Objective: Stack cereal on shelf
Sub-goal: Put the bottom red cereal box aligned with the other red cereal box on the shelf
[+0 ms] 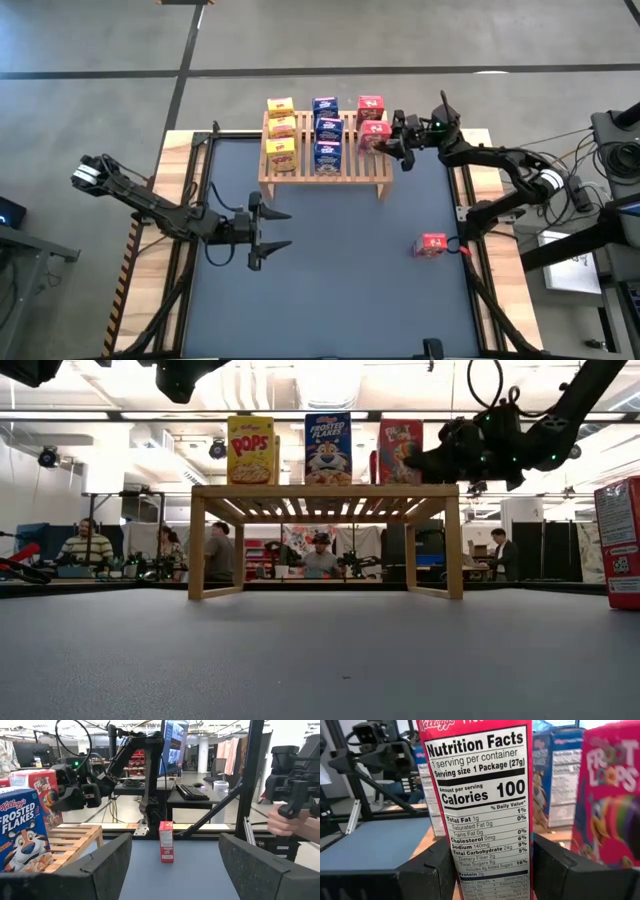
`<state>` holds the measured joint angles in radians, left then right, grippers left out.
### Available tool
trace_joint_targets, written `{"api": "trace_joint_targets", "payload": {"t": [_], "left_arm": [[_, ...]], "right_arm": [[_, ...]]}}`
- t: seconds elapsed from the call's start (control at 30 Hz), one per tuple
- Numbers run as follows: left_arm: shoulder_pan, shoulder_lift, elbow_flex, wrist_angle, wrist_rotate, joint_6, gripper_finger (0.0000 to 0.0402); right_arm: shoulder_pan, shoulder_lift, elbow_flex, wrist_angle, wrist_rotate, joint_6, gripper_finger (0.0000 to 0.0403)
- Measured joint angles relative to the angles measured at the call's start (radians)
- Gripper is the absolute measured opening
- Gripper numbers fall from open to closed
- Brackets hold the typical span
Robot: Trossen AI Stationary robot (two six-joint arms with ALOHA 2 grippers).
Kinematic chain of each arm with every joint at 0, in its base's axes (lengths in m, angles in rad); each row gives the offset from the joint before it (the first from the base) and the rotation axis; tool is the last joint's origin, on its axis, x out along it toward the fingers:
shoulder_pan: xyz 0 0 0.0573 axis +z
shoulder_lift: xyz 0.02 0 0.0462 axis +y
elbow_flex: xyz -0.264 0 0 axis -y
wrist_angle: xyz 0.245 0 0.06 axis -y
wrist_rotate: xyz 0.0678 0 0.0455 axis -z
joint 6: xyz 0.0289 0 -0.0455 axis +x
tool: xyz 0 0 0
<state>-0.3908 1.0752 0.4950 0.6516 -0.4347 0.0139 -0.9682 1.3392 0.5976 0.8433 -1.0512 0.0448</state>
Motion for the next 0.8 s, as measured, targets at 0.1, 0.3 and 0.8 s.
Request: {"api": "trace_joint_targets", "payload": {"t": [0.1, 0.3, 0.8], "left_arm": [[0.000, 0.000, 0.000, -0.001, 0.000, 0.000, 0.0283], [0.000, 0.000, 0.000, -0.004, 0.000, -0.005, 0.0283], [0.000, 0.000, 0.000, -0.014, 0.000, -0.015, 0.0283]], "right_arm": [[-0.001, 0.020, 0.000, 0.000, 0.001, -0.017, 0.0185], [-0.001, 0.053, 0.000, 0.006, 0.003, -0.046, 0.0185], [-0.001, 0.069, 0.004, 0.007, 0.008, -0.045, 0.0191]]}}
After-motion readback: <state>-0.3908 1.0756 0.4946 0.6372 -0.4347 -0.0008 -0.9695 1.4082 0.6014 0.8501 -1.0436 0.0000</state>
